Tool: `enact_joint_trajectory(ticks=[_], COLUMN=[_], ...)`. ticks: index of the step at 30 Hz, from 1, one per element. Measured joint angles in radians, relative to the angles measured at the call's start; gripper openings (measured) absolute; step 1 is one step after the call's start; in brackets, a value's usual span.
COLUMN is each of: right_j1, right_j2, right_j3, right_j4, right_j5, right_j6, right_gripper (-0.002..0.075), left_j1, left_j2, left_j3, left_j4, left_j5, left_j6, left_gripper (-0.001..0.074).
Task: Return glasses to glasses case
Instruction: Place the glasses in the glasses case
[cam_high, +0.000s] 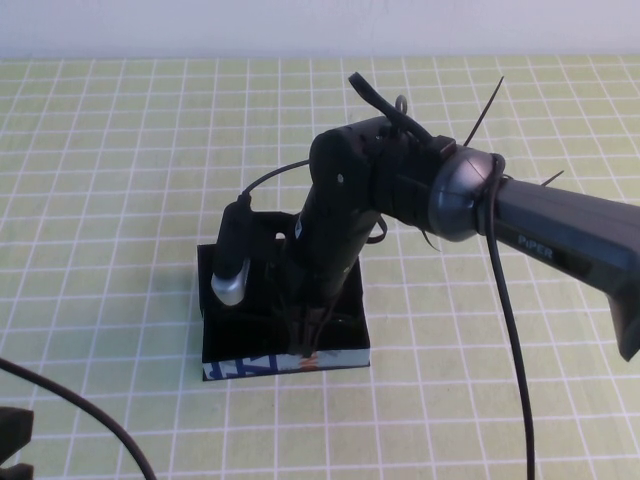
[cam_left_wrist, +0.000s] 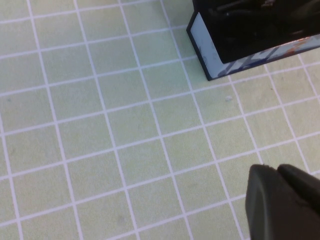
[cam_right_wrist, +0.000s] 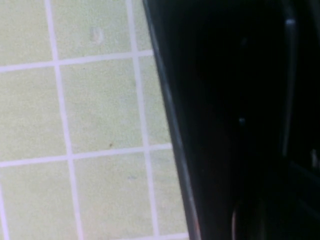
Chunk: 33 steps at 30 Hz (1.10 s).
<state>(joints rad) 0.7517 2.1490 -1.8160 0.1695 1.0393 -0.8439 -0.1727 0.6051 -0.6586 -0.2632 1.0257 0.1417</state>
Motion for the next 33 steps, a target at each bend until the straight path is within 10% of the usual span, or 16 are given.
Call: enact_joint_trajectory(ticks=[33], right_j1=[-0.002], right_j2=[0.0], right_j3=[-0.007], right_j4=[0.049], right_j5=[0.072], right_j6=[-0.078], right_gripper=[0.0015], left_j1=[0.0], left_j2=[0.0], left_j3=[0.0], left_j4=[0.0], left_j5=[0.008], left_j6=[0.0], left_gripper=[-0.0003])
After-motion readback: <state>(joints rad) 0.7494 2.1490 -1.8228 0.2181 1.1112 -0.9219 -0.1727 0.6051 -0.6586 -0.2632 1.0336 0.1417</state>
